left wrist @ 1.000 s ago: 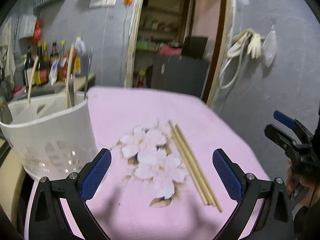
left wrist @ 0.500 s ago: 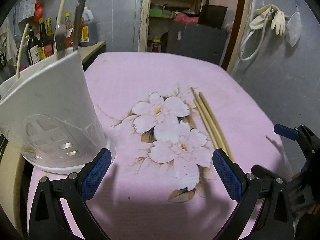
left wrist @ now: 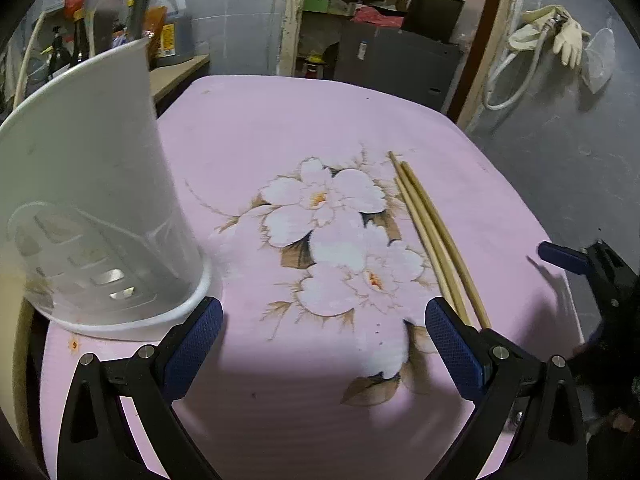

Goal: Organize utensils
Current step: 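Grasp a chopstick with the left tool while the right tool grasps another chopstick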

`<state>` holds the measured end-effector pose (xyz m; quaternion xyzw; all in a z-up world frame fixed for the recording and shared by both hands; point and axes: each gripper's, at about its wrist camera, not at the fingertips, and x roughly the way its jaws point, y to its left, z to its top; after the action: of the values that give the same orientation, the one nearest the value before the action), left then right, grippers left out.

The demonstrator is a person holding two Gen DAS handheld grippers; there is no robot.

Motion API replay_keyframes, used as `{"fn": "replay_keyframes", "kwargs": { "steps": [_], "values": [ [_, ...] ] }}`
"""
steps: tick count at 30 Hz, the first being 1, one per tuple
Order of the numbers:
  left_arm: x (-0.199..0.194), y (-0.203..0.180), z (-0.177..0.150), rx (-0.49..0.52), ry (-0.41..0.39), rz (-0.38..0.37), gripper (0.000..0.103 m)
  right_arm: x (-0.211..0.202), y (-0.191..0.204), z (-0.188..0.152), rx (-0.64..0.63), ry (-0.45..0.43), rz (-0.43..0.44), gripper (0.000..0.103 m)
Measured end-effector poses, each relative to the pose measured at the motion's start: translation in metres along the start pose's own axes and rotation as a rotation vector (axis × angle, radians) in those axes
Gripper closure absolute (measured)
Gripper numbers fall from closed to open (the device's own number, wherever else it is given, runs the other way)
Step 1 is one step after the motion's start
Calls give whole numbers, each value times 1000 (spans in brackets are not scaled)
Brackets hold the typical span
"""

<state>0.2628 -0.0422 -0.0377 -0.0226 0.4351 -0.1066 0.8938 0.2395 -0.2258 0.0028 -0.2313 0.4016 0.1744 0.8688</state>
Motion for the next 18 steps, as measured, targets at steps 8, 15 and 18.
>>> {"fn": "replay_keyframes", "kwargs": {
  "steps": [8,15,18],
  "values": [
    [5,-10,3,41,21,-55,9,5,-20,1,41,13,-30,8],
    [20,-29,14,89,64,-118,30,6,-37,2,70,6,-19,39],
    [24,-36,17,104,73,-138,36,6,-38,3,68,1,5,49]
  ]
}}
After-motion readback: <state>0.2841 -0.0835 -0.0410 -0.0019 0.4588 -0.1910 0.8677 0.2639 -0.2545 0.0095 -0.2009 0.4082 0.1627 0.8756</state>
